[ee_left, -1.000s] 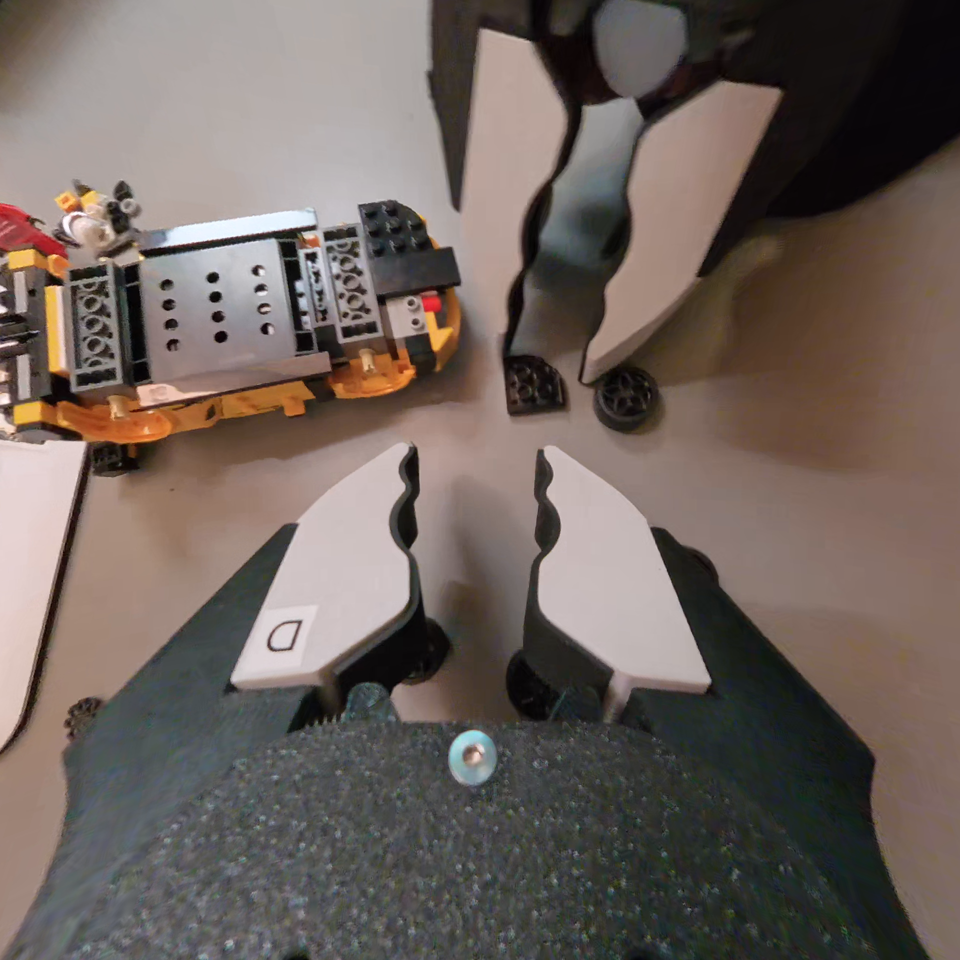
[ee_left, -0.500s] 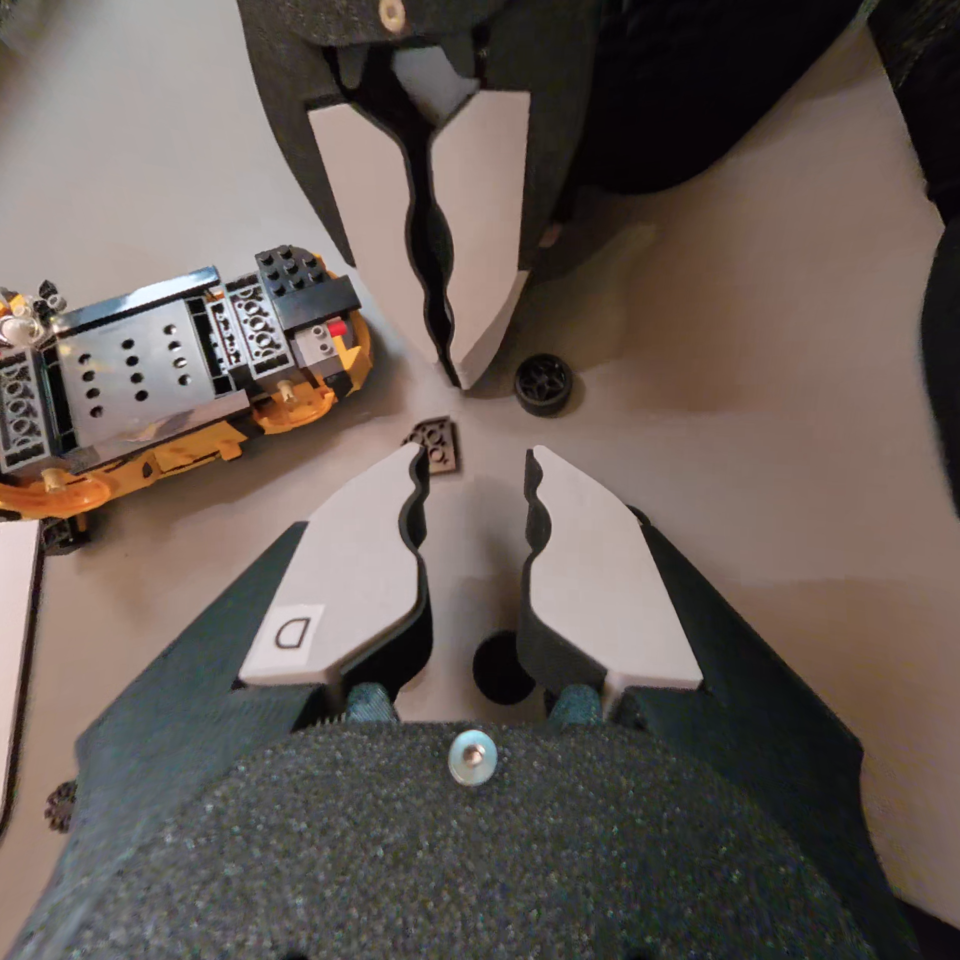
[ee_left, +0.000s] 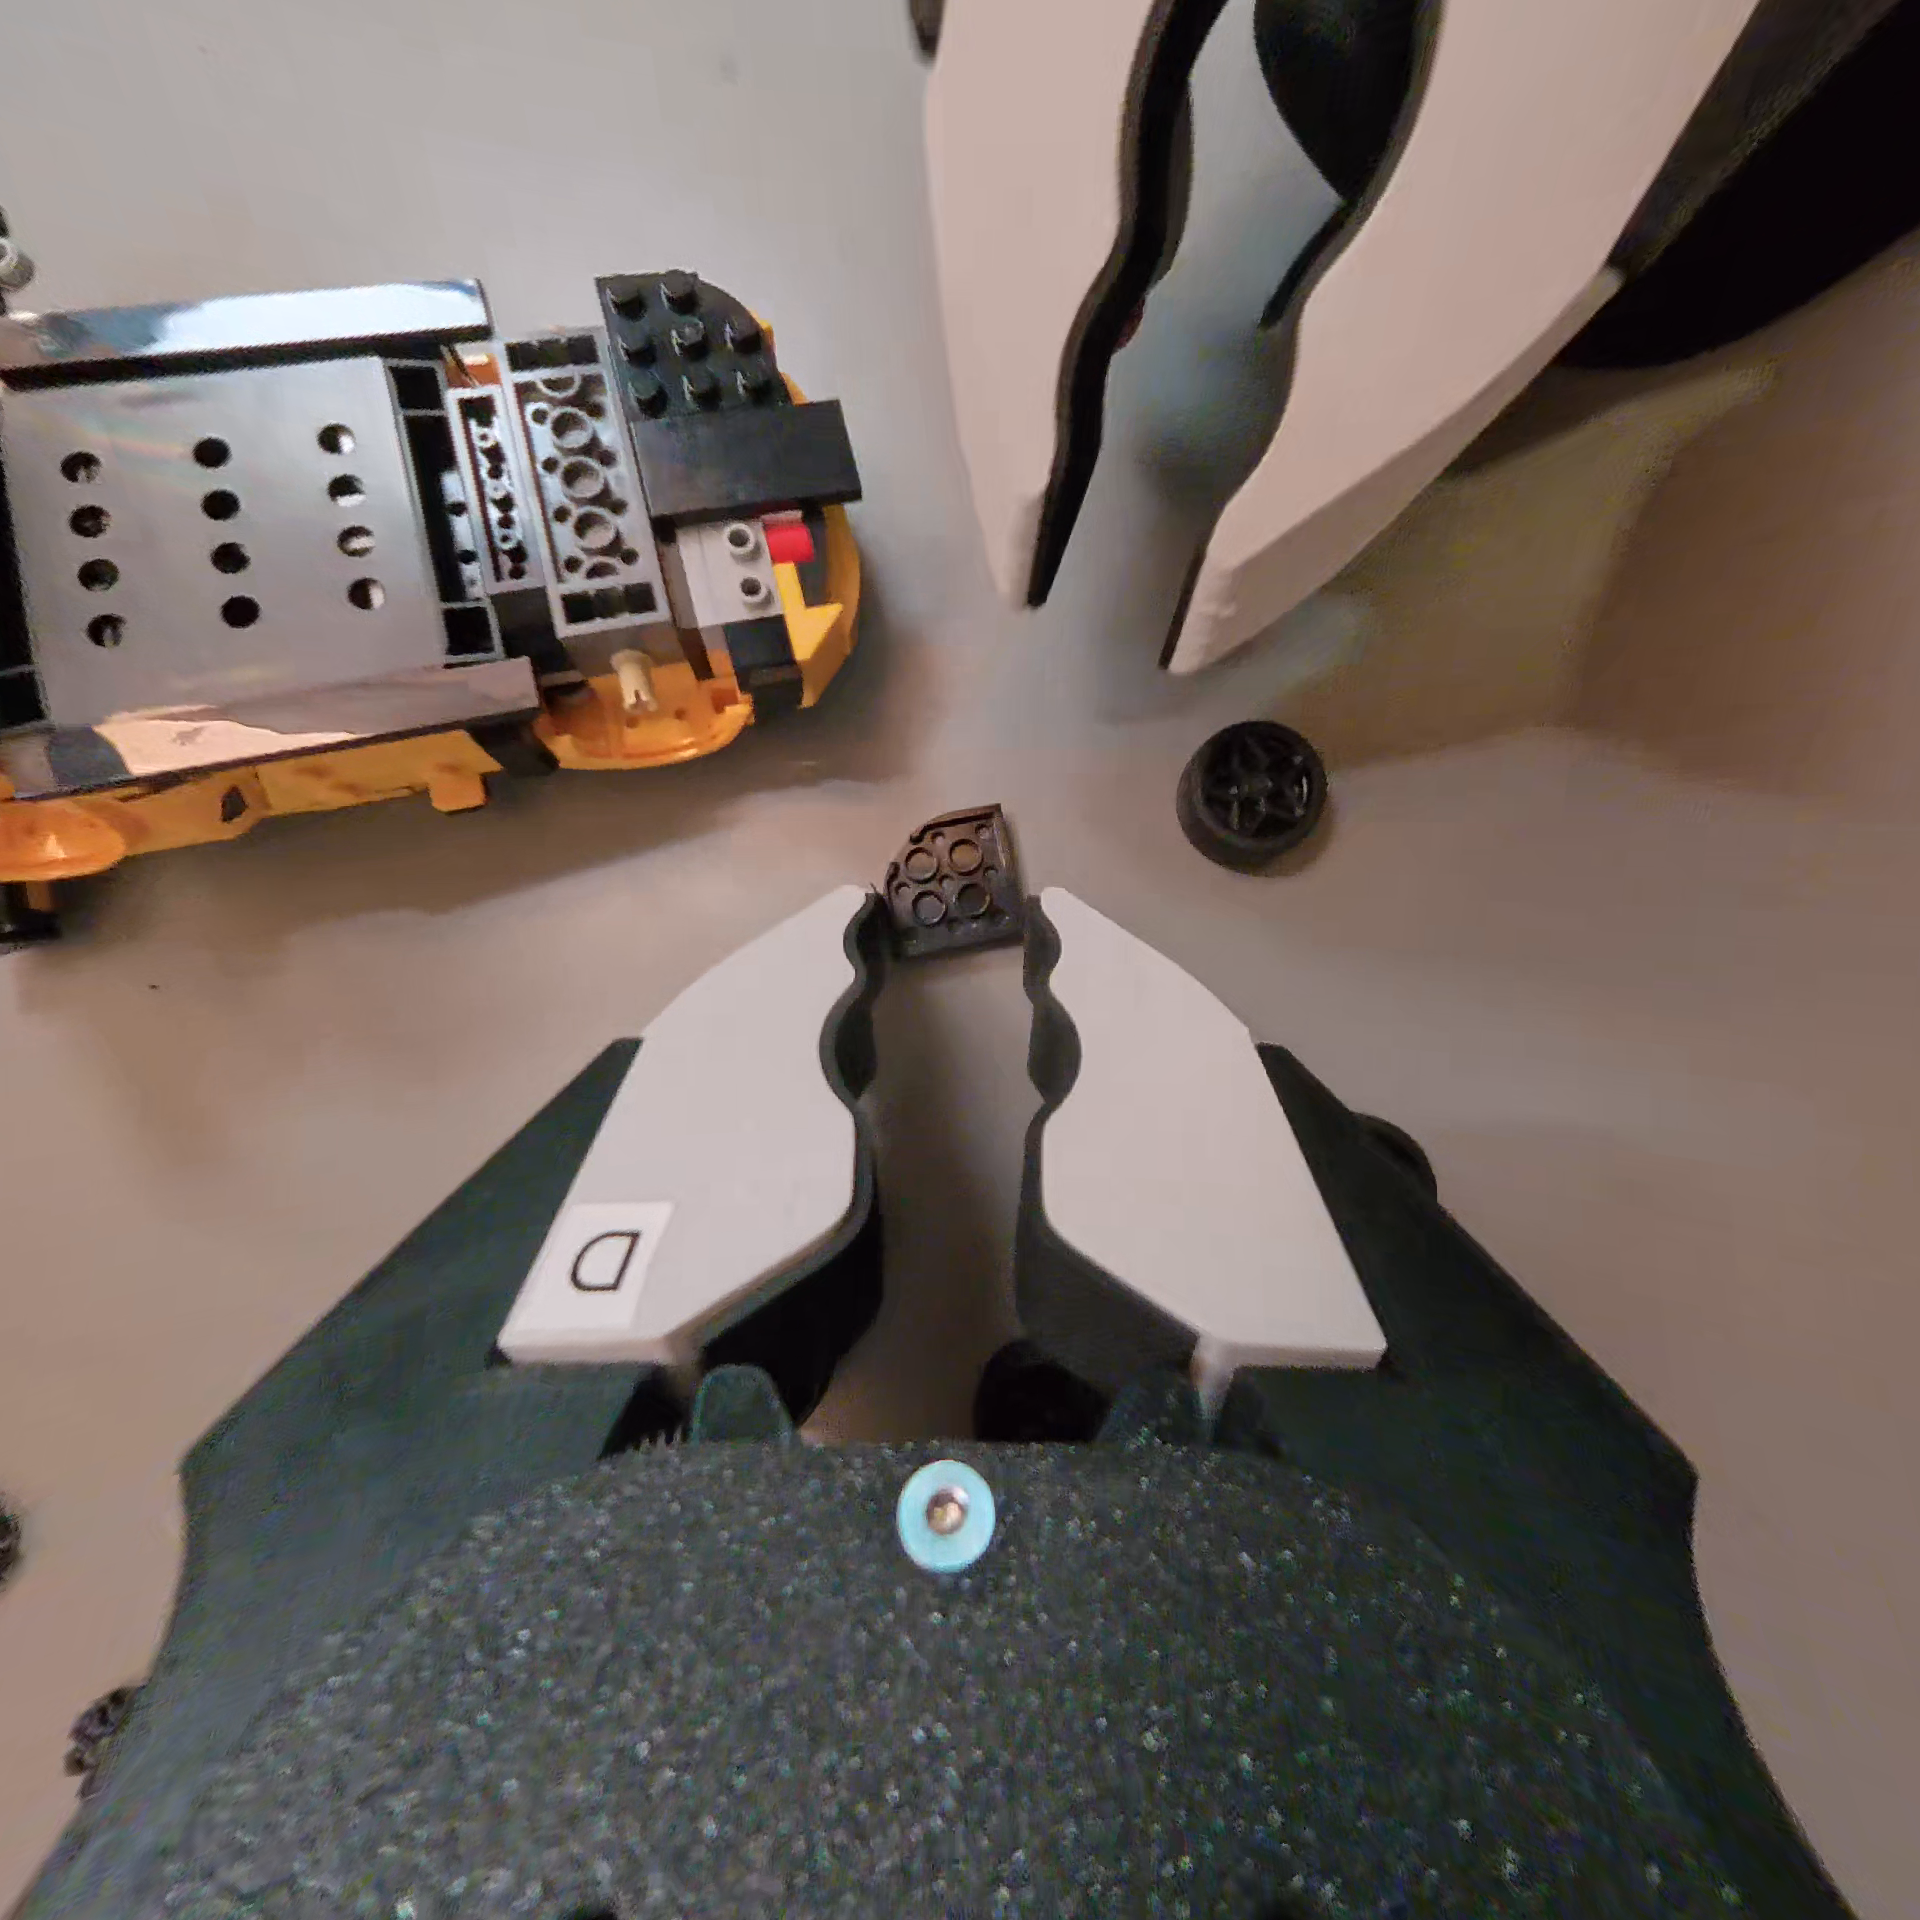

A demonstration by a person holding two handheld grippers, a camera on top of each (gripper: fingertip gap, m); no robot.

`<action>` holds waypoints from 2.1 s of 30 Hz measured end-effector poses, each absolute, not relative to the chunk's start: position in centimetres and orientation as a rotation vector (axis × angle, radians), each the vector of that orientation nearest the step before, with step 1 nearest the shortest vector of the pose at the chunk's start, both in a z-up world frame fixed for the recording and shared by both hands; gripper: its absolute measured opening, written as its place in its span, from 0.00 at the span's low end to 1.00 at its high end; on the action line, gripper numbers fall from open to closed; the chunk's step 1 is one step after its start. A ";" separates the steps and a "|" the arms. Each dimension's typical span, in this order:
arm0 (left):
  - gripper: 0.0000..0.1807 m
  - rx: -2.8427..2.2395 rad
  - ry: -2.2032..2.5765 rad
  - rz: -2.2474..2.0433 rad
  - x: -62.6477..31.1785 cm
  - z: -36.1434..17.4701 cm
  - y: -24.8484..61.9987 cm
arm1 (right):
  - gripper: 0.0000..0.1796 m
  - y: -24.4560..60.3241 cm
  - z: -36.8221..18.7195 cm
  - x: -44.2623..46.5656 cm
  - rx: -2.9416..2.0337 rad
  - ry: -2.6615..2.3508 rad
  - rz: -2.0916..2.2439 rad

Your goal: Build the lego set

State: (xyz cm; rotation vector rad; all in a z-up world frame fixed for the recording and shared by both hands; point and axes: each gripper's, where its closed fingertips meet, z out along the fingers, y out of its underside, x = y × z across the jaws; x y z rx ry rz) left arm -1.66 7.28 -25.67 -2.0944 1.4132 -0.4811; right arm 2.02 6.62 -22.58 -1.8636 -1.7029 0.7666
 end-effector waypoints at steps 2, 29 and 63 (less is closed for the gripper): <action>0.14 -2.086 1.428 -0.460 -1.8 -25.6 7.3 | 0.10 6.6 -21.8 2.2 -1.816 -1.655 0.787; 0.15 -1.378 0.260 -2.271 -1.0 -8.3 6.8 | 0.13 7.3 -8.4 -1.7 -1.140 -1.485 0.557; 0.03 -1.533 -0.047 -1.611 -1.2 -12.5 11.9 | 0.14 12.0 -13.9 -1.7 -1.524 -1.139 0.439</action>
